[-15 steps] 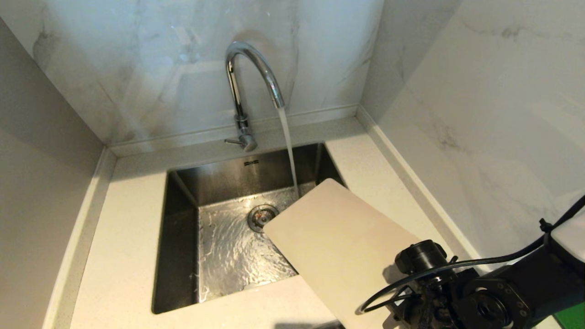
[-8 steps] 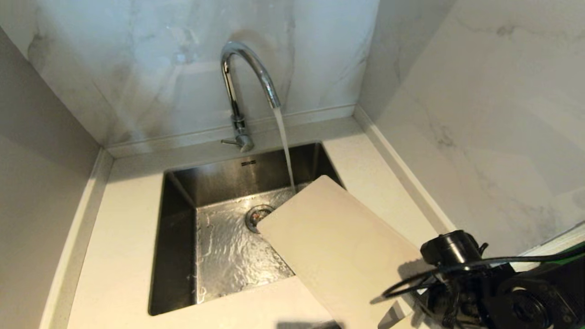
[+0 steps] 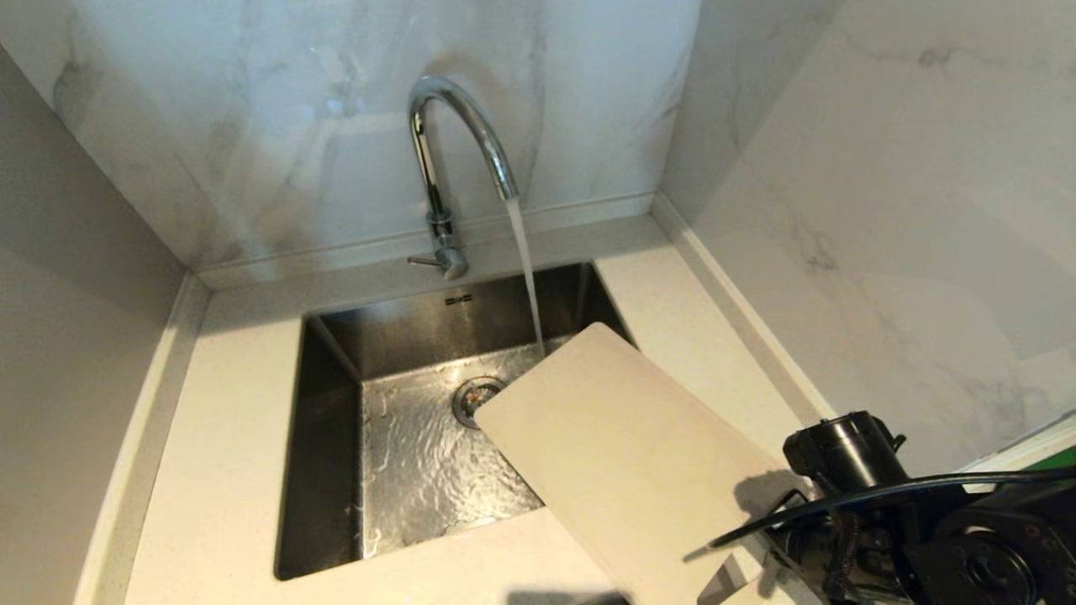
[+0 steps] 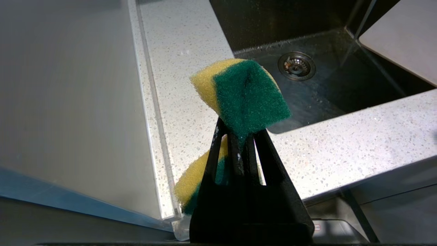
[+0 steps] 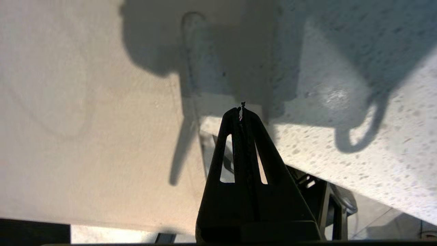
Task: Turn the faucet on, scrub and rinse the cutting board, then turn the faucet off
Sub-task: Pick up the cutting board
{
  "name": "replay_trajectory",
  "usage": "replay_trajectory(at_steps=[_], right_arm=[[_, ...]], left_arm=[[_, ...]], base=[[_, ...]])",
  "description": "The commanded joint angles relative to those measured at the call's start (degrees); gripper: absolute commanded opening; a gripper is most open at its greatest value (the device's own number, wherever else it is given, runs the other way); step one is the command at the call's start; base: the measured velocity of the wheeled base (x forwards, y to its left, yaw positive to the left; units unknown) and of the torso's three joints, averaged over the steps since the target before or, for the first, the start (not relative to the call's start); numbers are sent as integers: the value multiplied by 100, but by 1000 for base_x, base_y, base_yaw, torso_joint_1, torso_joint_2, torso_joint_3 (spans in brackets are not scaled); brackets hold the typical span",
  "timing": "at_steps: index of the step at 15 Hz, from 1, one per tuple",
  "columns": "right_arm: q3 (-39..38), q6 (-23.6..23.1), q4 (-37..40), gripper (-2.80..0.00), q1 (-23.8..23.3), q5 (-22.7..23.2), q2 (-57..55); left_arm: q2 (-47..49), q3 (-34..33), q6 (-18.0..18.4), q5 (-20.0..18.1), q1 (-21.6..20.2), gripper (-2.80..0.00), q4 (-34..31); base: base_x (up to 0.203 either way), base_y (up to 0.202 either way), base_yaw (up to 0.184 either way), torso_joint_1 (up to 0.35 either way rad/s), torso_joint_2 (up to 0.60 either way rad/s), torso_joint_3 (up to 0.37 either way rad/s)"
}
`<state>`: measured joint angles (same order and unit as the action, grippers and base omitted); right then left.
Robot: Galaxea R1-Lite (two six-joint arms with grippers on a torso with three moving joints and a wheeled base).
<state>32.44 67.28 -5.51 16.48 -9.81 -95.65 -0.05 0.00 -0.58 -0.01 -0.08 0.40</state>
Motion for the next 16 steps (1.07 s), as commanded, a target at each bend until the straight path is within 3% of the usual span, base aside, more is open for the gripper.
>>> replay_trajectory(at_steps=[1, 11, 16], right_arm=[[-1, 40, -11, -280, 4, 23, 20], [20, 57, 253, -280, 13, 116, -2], [17, 40, 519, -280, 72, 480, 110]], left_arm=[[-4, 0, -3, 1, -8, -280, 4], [-4, 0, -3, 1, -9, -280, -5], [-4, 0, -3, 1, -9, -280, 3]], base=[[0, 0, 0, 0, 0, 0], [0, 0, 0, 0, 0, 0], [0, 0, 0, 0, 0, 0]])
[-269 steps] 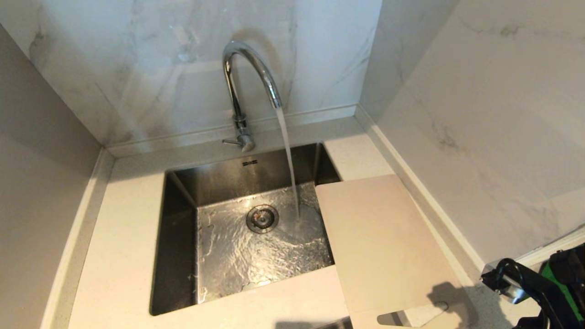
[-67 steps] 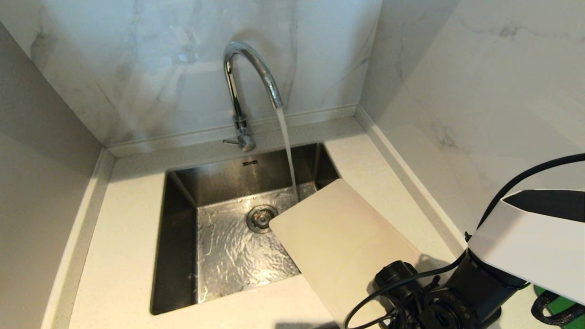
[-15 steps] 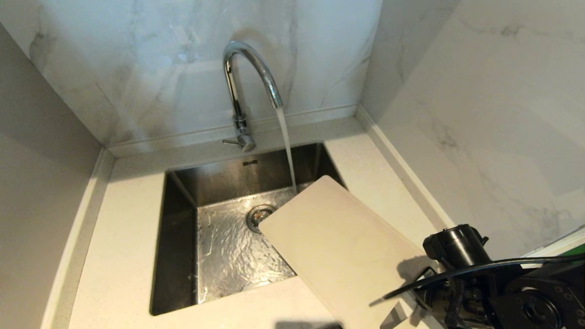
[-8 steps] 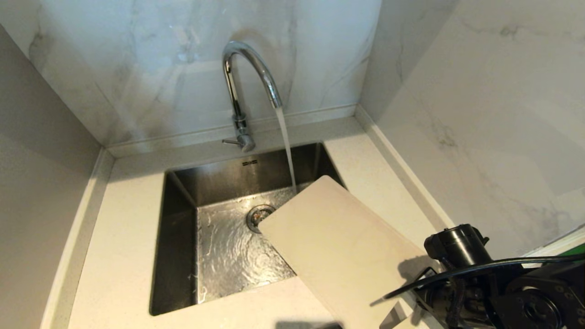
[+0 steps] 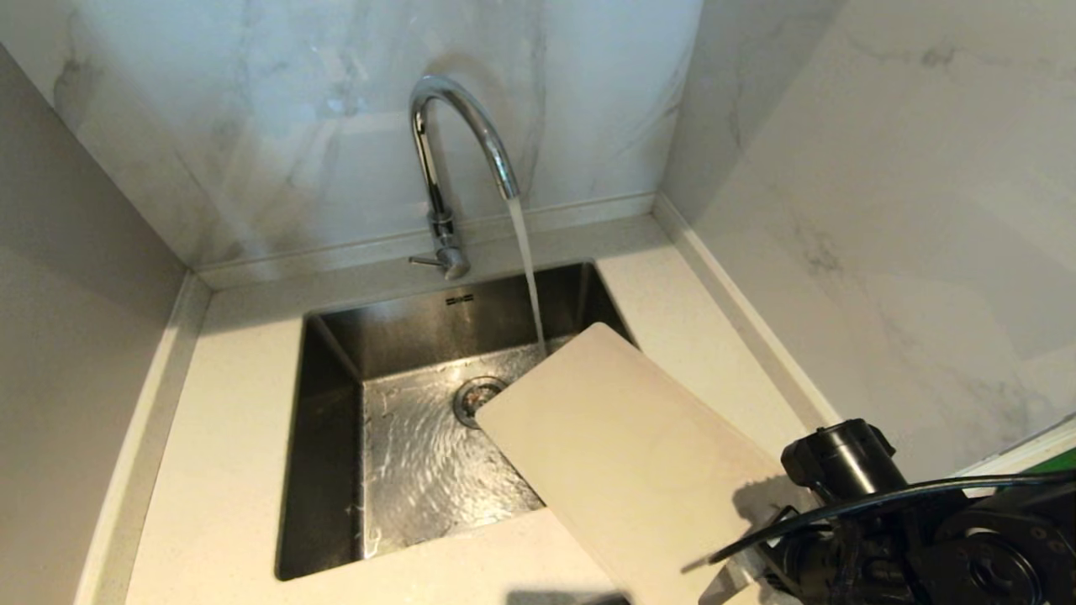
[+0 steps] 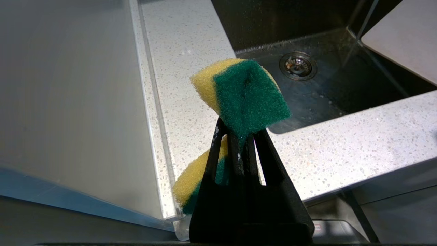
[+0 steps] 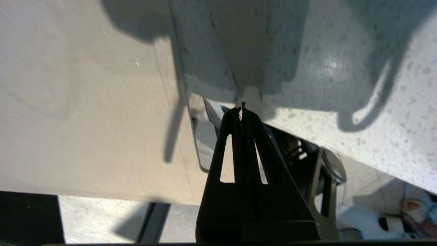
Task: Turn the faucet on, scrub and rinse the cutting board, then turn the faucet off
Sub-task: Pick up the cutting board
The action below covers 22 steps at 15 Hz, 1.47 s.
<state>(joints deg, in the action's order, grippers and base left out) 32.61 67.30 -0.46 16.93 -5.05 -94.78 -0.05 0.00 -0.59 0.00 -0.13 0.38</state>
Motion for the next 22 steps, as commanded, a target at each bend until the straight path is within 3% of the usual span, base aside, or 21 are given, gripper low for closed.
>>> replay_trajectory(at_steps=[1, 13, 22], right_arm=[[-9, 37, 19, 0, 30, 4, 36], [-308, 72, -6, 0, 30, 584, -251], [-263, 72, -60, 0, 30, 593, -506]], left_arm=[[-4, 0, -2, 0, -4, -280, -2], [-4, 0, -2, 0, 3, -280, 6], [-4, 0, -2, 0, 4, -280, -1]], base=[[0, 0, 0, 0, 0, 0], [0, 0, 0, 0, 0, 0], [0, 0, 0, 0, 0, 0]])
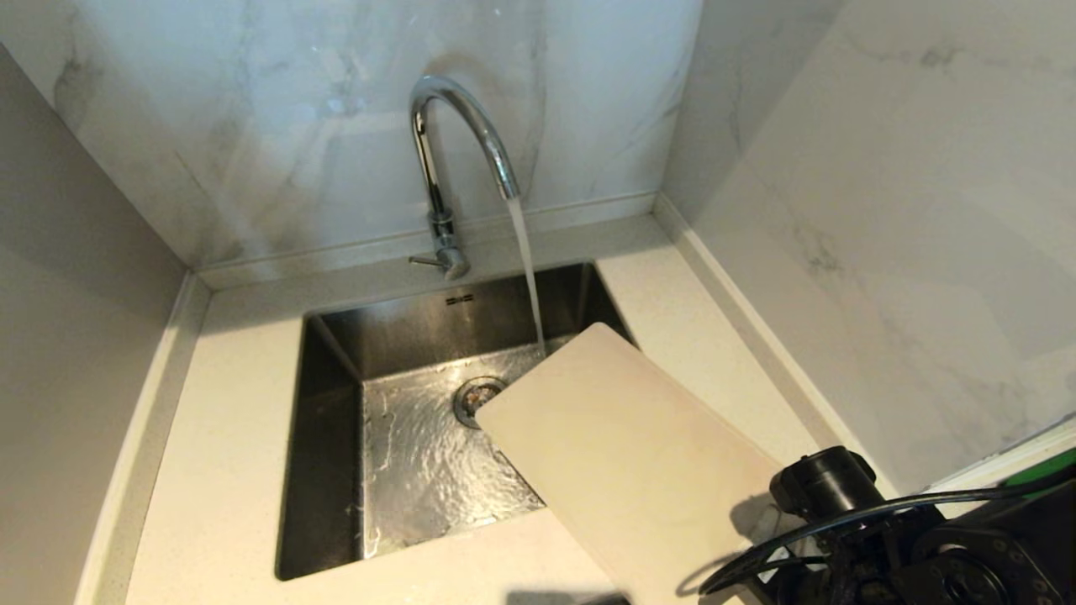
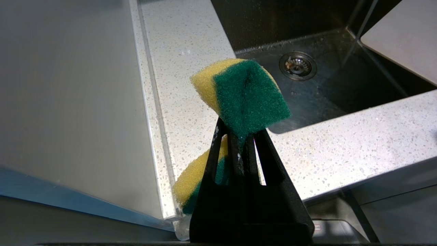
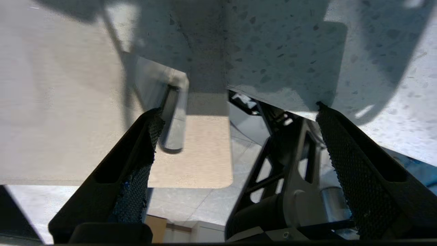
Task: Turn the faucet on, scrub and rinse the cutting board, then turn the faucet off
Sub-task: Pick up the cutting board
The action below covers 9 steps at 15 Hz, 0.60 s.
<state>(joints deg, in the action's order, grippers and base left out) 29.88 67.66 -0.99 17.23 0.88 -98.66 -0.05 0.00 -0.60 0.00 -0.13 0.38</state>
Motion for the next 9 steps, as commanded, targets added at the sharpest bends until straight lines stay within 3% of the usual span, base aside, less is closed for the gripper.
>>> replay_trajectory(at_steps=[1, 9], right_arm=[[29, 37, -7, 0, 0, 0, -173], [9, 55, -250, 0, 0, 9, -472]], left_arm=[[-4, 0, -2, 0, -1, -280, 0], [-4, 0, -2, 0, 3, -280, 6]], base=[[0, 0, 0, 0, 0, 0], [0, 0, 0, 0, 0, 0]])
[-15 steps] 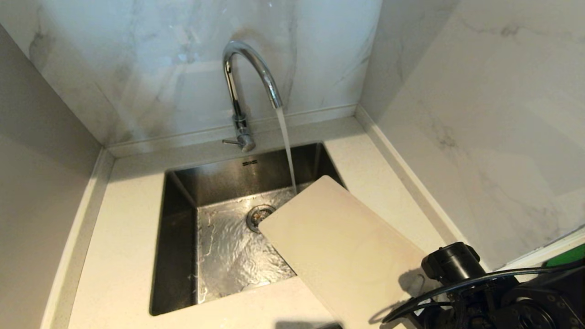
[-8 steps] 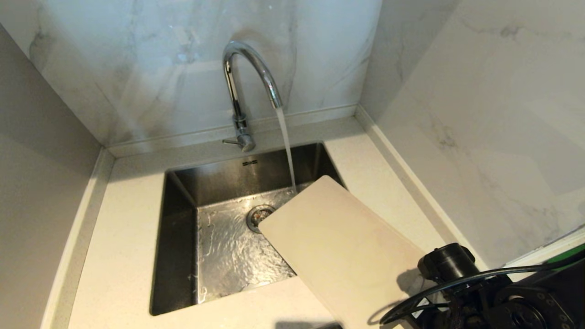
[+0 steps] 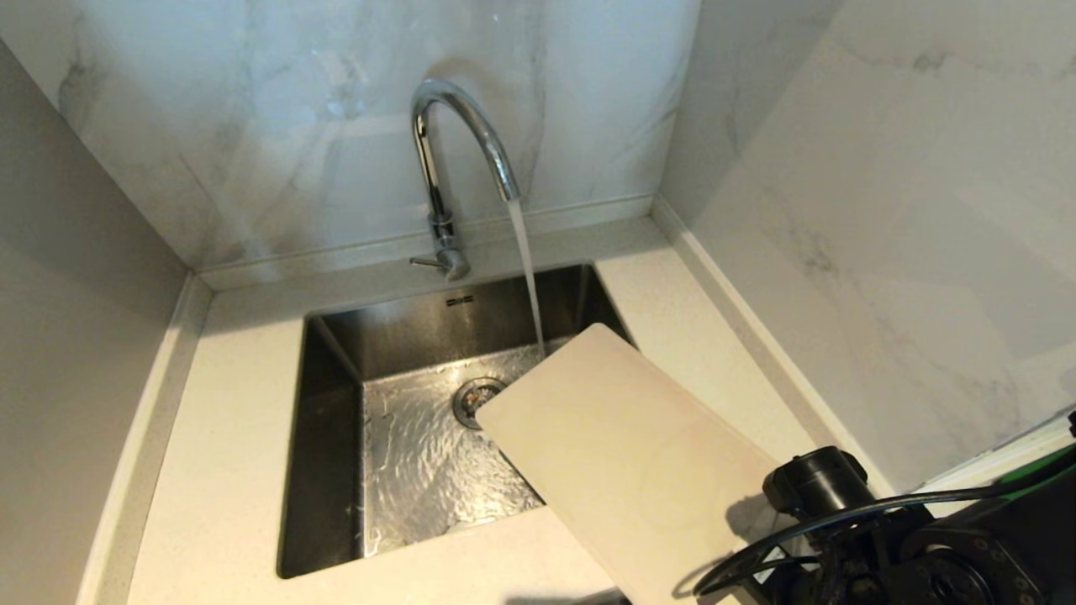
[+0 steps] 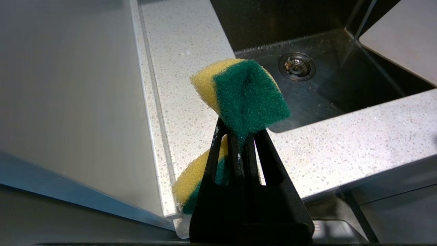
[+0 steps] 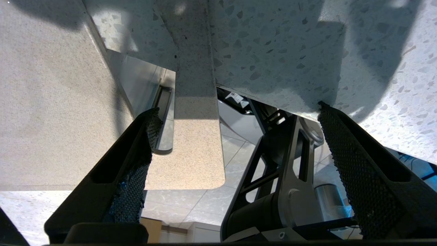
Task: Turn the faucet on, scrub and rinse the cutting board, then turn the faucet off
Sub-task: Pick up the cutting board
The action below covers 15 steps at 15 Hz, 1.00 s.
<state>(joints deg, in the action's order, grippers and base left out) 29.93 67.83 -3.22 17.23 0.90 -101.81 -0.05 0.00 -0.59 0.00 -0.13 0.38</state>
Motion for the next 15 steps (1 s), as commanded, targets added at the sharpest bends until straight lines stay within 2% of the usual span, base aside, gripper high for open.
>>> replay_trajectory(at_steps=[1, 15], right_arm=[[4, 45, -30, 0, 0, 6, -197], [92, 46, -188, 0, 0, -12, -260]], left_arm=[[-4, 0, -3, 0, 3, -280, 2], [-4, 0, -3, 0, -4, -280, -2]], base=[[0, 0, 0, 0, 0, 0], [0, 0, 0, 0, 0, 0]])
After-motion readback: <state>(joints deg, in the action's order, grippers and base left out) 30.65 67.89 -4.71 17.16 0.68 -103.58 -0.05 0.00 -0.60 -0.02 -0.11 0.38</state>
